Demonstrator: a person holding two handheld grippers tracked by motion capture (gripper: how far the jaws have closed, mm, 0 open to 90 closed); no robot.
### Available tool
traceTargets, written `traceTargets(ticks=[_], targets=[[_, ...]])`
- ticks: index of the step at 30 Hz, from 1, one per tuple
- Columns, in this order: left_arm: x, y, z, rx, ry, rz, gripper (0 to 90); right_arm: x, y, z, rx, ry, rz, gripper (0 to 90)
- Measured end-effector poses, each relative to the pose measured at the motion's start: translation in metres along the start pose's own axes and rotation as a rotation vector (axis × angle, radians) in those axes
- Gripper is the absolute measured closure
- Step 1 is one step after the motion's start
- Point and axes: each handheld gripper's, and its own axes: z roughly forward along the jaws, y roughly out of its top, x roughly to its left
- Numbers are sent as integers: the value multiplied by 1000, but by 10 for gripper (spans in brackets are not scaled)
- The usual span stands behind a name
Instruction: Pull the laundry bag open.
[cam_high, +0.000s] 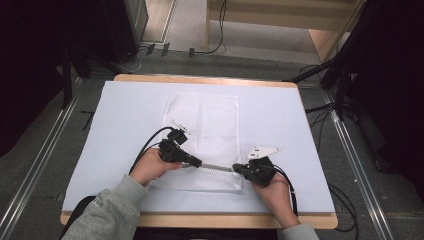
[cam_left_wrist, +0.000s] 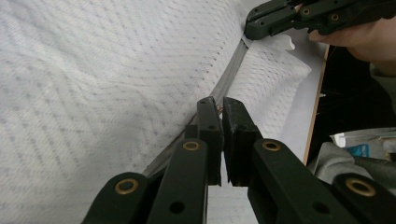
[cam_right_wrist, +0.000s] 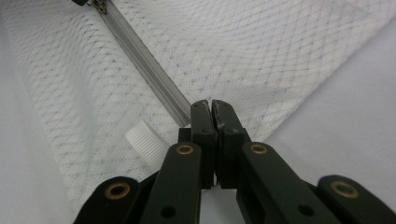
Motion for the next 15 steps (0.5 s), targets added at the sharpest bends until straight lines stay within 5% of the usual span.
traceTargets(ticks=[15], targets=[[5, -11, -13, 6, 20, -11, 881, 0, 1, 0, 3, 3, -12, 897]])
